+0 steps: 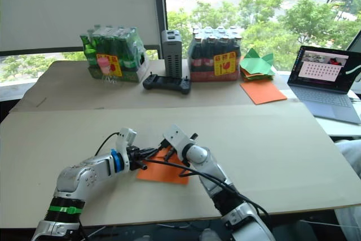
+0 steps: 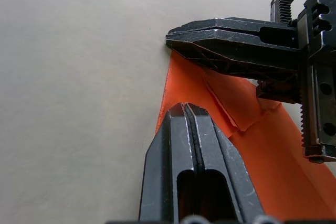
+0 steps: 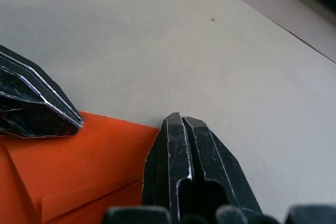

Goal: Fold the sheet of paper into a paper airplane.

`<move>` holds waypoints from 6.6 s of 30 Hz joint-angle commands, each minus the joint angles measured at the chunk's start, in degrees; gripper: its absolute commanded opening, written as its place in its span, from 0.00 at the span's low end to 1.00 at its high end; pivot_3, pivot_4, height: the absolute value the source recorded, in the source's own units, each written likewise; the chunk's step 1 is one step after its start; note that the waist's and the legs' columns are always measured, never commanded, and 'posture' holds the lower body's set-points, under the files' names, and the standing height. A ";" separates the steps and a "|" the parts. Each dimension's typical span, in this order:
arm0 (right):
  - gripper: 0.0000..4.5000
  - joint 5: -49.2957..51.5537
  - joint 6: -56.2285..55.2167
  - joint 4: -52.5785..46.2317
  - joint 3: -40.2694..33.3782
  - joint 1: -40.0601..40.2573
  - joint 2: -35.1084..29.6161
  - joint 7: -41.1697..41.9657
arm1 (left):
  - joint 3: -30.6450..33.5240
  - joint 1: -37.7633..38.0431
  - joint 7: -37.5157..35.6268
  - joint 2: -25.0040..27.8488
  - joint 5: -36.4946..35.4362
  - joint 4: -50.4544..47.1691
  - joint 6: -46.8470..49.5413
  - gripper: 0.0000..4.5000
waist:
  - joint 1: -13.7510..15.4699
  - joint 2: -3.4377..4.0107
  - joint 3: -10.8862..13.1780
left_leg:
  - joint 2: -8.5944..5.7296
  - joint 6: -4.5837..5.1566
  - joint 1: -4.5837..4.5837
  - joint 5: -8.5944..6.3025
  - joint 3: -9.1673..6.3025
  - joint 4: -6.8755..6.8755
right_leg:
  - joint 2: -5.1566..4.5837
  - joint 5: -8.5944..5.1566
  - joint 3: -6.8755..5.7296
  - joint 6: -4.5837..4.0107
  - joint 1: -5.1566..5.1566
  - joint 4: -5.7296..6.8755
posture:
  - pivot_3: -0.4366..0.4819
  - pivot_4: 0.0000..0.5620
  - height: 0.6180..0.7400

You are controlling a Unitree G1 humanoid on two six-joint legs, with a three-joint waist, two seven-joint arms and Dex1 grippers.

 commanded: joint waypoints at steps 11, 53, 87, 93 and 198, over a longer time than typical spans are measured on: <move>0.00 -0.94 4.11 0.37 3.07 3.51 -0.53 5.06 | -0.42 0.41 0.80 0.38 0.68 0.13 0.92 0.01 | -0.11 0.00 0.00 | 0.01 0.00 0.00 0.00 0.00 0.00 | 0.01 -0.01 0.00 0.01 0.00 -0.02 | 0.48 0.27 1.00; 0.00 -4.91 4.81 3.07 3.77 2.97 -0.51 3.30 | 1.29 1.36 1.82 1.44 -0.39 -1.19 2.07 0.01 | -0.53 0.01 -0.02 | 0.03 0.00 0.08 0.00 0.00 -0.03 | 0.03 -0.14 0.01 0.23 0.01 0.02 | 0.48 0.27 1.00; 0.00 -3.91 6.70 -0.39 4.94 5.76 -3.74 4.89 | 0.13 5.61 -0.22 4.87 -0.59 -5.00 3.54 0.01 | 0.09 0.01 -0.05 | -0.02 0.00 0.05 0.00 0.00 -0.03 | -0.04 -0.22 0.00 0.36 0.04 -0.06 | 0.48 0.27 1.00; 0.00 -3.92 6.67 -0.43 5.00 5.94 -3.84 5.01 | 0.93 7.00 0.28 5.35 -1.12 -5.83 3.76 0.01 | 0.18 0.00 -0.10 | -0.03 -0.01 0.07 0.00 0.00 -0.04 | -0.05 -0.24 0.00 0.39 0.06 -0.06 | 0.48 0.27 1.00; 0.00 8.27 -0.96 -24.26 -4.75 13.75 -23.58 24.85 | -5.22 3.73 -1.65 2.59 3.33 4.01 -3.29 0.01 | 0.98 0.05 -0.26 | -0.03 0.00 -0.05 0.00 0.04 -0.06 | -0.04 -0.25 -0.02 0.58 0.18 -0.64 | 0.48 0.27 1.00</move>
